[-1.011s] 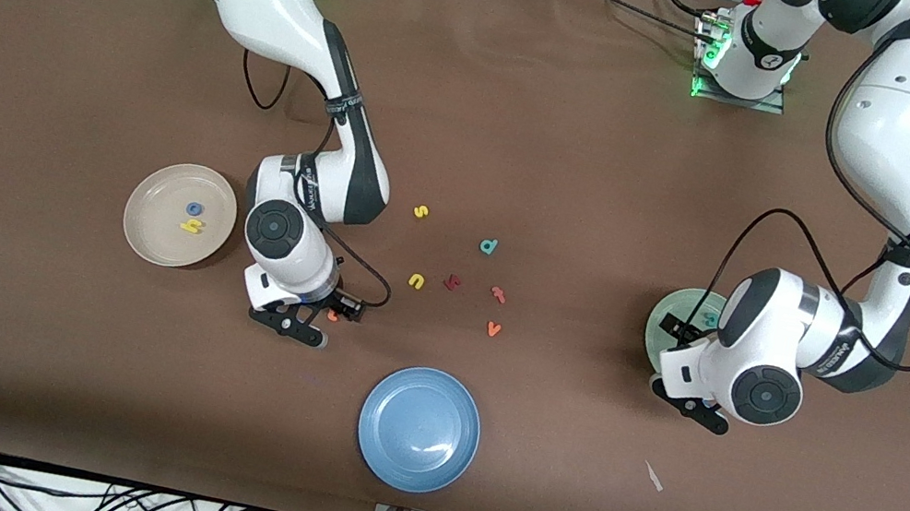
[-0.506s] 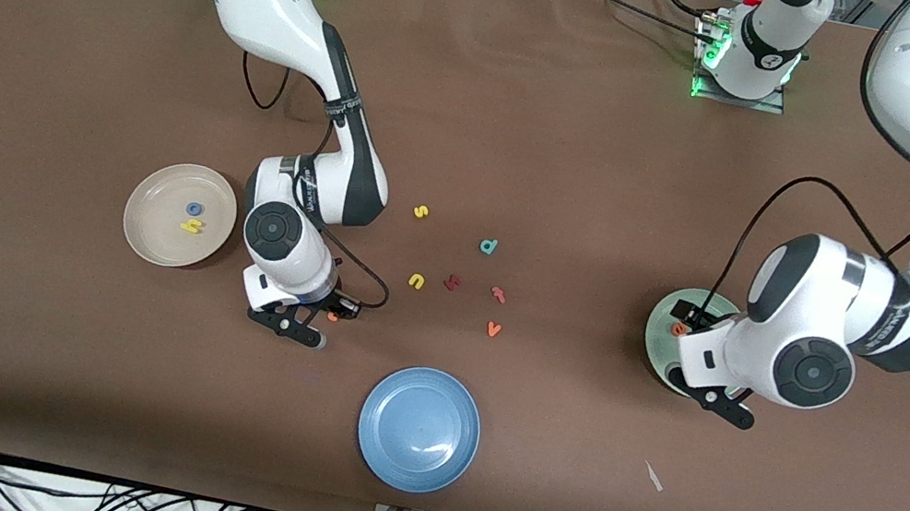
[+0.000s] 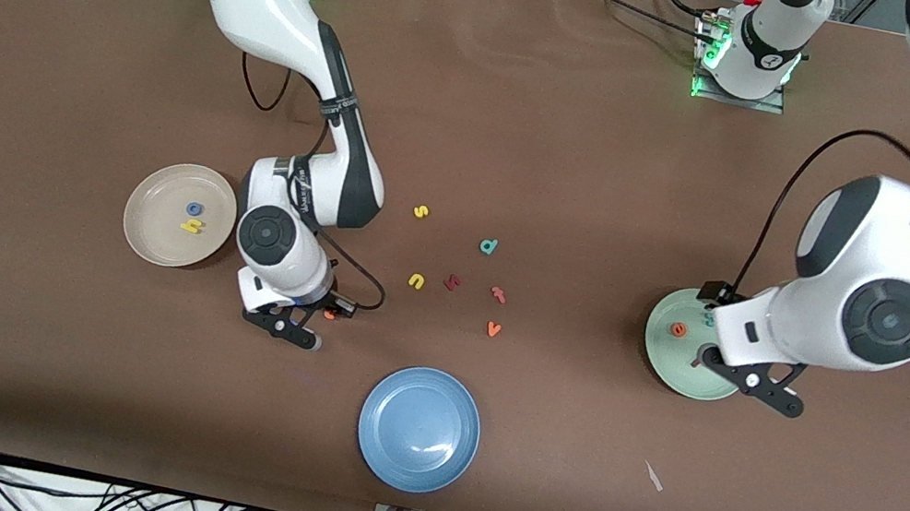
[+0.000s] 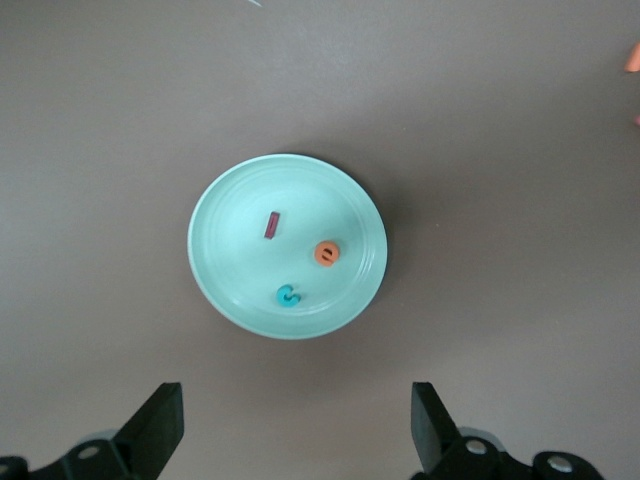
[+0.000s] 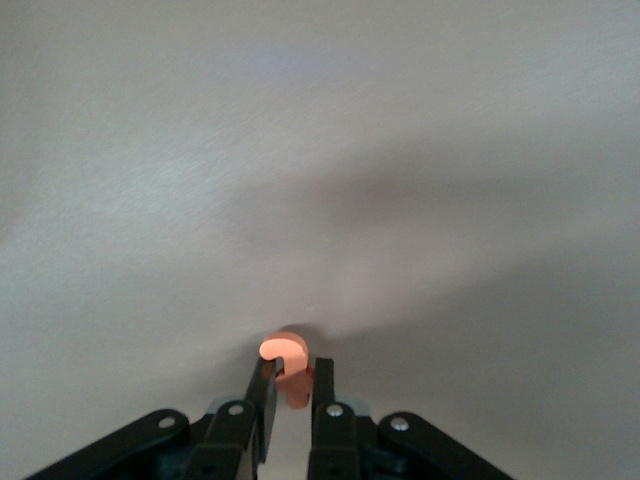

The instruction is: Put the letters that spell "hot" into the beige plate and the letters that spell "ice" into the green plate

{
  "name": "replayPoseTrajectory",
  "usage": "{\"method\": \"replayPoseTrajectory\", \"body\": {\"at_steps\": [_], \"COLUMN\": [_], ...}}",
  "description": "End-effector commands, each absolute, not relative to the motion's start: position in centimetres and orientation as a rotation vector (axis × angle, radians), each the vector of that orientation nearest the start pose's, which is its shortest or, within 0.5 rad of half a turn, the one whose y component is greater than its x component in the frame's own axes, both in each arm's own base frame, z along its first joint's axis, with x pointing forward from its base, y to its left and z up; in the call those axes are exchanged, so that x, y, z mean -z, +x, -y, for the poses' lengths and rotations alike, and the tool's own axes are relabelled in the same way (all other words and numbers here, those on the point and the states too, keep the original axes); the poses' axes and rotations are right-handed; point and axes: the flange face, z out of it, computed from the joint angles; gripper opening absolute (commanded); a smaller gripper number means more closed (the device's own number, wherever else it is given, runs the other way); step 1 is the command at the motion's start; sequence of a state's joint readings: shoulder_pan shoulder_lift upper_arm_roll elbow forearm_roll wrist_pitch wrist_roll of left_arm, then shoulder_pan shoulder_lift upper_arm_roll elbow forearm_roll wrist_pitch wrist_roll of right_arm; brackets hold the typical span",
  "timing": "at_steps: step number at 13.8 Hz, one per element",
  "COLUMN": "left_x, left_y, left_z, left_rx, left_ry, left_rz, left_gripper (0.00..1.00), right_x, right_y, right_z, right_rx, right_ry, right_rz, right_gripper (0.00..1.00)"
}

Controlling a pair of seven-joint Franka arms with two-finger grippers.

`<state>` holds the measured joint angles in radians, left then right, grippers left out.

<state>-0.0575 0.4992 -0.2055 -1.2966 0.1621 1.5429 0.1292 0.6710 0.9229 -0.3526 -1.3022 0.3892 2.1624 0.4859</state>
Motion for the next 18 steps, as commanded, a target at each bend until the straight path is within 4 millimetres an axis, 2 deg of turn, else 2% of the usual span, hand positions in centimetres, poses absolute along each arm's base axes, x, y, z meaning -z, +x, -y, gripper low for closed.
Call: {"method": "replayPoseTrajectory", "body": {"at_steps": [1, 4, 8, 10, 11, 12, 13, 14, 15, 16, 17, 18], "left_x": [-50.1, -53.0, -56.4, -57.9, -57.6, -57.6, -57.9, -58.2, -58.8, -58.5, -59.1, -59.3], "left_y": [63.7, 62.0, 58.5, 57.5, 57.0, 56.6, 56.3, 56.1, 55.5, 54.4, 53.6, 53.4], "left_z": [12.7, 10.7, 8.8, 7.5, 6.8, 5.1, 4.5, 4.5, 4.4, 4.3, 4.3, 4.2], "left_rx": [-0.32, -0.337, -0.258, -0.143, -0.09, -0.056, -0.04, -0.033, -0.021, -0.039, -0.028, -0.035], "left_ry": [-3.001, -3.053, -3.047, -3.054, -3.076, -3.145, -3.194, -3.2, -3.198, -3.196, -3.193, -3.192], "left_rz": [-0.584, -0.548, -0.463, -0.38, -0.323, -0.229, -0.183, -0.177, -0.163, -0.114, -0.078, -0.074], "left_gripper": [1.0, 1.0, 1.0, 1.0, 1.0, 1.0, 1.0, 1.0, 1.0, 1.0, 1.0, 1.0], "right_x": [-24.8, -25.7, -27.4, -27.0, -26.5, -26.4, -26.6, -26.8, -28.1, -29.1, -29.7, -30.5], "right_y": [68.6, 65.9, 61.6, 58.8, 57.6, 57.0, 57.0, 57.4, 58.8, 59.8, 60.7, 61.4], "right_z": [-26.1, -19.1, -9.1, -6.3, -5.4, -4.9, -4.6, -4.6, -5.2, -6.1, -6.9, -7.2], "right_rx": [-0.123, -0.227, -0.227, -0.216, -0.212, -0.218, -0.223, -0.211, -0.167, -0.19, -0.241, -0.272], "right_ry": [-3.087, -3.108, -3.076, -3.054, -3.047, -3.042, -3.04, -3.043, -3.046, -3.045, -3.043, -3.037], "right_rz": [-0.282, -0.126, -0.102, -0.151, -0.179, -0.193, -0.2, -0.195, -0.171, -0.156, -0.138, -0.127], "right_gripper": [0.0, 0.0, 0.0, 0.0, 0.0, 0.0, 0.32, 0.99, 1.0, 1.0, 1.0, 1.0]}}
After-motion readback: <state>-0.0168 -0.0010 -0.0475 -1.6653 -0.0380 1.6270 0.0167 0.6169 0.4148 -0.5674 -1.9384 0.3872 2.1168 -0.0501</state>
